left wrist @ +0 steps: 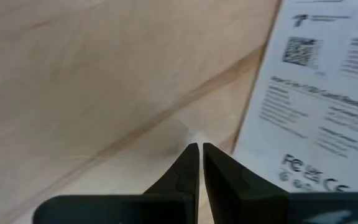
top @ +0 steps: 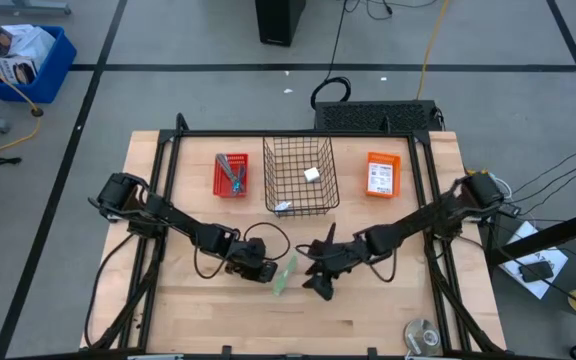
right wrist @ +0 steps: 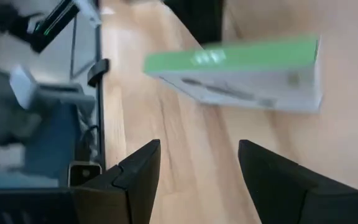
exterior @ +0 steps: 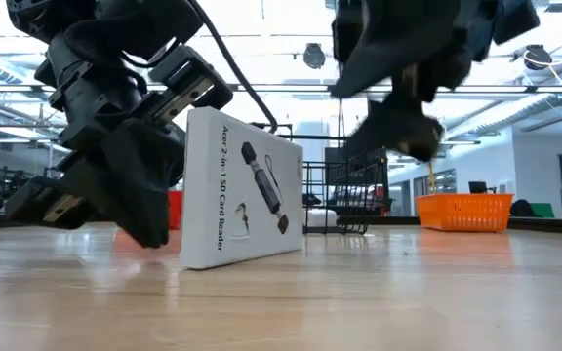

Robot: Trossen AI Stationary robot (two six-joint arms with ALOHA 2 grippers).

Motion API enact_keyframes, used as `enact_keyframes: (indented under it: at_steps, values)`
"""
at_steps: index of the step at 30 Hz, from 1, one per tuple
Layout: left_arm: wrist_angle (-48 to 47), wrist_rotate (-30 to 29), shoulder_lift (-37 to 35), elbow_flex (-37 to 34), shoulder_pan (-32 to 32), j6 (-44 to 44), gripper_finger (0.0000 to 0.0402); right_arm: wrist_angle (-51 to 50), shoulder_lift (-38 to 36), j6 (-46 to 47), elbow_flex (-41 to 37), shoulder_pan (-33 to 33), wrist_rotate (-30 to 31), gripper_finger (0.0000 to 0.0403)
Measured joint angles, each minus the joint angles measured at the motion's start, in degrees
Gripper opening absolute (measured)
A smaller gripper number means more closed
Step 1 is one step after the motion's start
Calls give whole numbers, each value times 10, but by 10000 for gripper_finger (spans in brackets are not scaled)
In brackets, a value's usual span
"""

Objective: Pick and place items into bin
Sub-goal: Stack the white box on top of the white box

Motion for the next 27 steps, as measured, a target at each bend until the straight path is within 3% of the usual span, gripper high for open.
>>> enact_keyframes:
  at_steps: [6, 11, 15, 22, 27]
  values:
    - [-6, 2, 0, 0, -1, 16, 26, -57, -79, -258, 0, -18, 3, 210]
    - [-34, 2, 0, 0, -8, 18, 26, -50, -113, -434, 1, -23, 45, 210]
    - [-58, 0, -15, 0, -19, 4, 26, -81, -114, -483, 13, -54, 45, 210]
    - [-168, -39, -91, -1, -29, -7, 26, -101, -111, -538, 21, -100, -43, 210]
    - [-222, -138, -192, 0, -33, -13, 26, -114, -111, -570, 21, -115, -86, 210]
